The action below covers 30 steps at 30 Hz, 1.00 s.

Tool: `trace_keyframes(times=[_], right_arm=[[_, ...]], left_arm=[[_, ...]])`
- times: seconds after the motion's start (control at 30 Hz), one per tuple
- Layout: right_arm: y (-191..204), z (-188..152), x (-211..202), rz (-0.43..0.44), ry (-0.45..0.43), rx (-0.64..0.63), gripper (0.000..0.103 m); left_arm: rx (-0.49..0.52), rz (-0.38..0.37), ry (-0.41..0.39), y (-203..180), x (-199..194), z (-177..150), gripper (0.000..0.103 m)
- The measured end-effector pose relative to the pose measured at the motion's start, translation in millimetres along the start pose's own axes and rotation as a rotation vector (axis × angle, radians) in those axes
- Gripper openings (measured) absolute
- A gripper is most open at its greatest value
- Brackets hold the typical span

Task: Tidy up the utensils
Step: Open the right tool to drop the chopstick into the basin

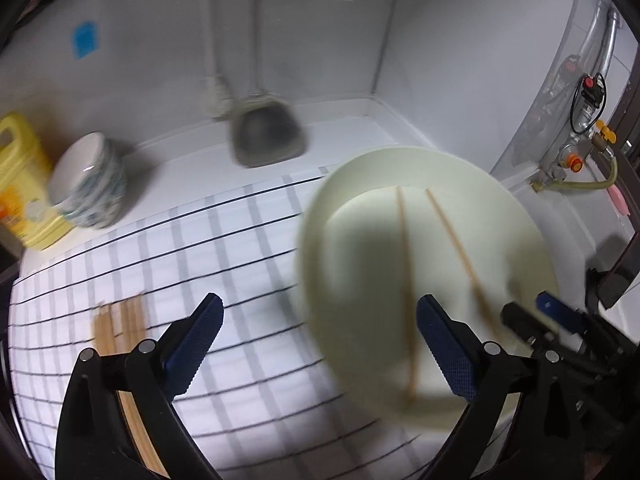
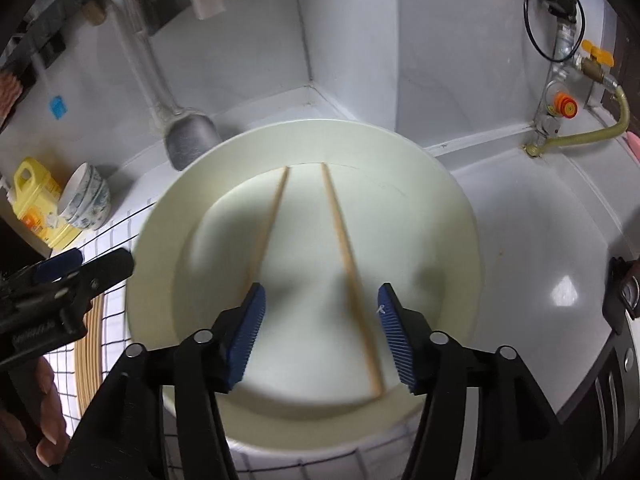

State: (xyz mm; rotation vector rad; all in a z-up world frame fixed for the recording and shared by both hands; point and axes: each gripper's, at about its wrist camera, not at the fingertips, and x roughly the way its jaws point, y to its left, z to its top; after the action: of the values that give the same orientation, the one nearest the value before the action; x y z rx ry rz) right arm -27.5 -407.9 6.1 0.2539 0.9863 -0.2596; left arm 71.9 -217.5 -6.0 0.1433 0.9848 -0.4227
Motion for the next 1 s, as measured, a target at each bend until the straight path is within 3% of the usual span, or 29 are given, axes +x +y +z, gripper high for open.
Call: trace_keyframes(times=[0.33,0.6,1.0], right_arm=[[77.0,-33.5,-32.3,0.055,-0.029,-0.063,0.064],[137.4,-63.0,-40.4,0.064,-0.002,-0.12,0.065],[178.1,-101.9,-30.0,0.116,0.069,-0.177,0.065]], left_arm=[[-0.028,0.135,0.014,95.8,-52.6,-64.3,0.096],[-0.112,0.165,0.054,167.9,-66.1,-116.6,0.096],[-0.202,0.215,0.091,208.2,-64.3,-152.0,0.096]])
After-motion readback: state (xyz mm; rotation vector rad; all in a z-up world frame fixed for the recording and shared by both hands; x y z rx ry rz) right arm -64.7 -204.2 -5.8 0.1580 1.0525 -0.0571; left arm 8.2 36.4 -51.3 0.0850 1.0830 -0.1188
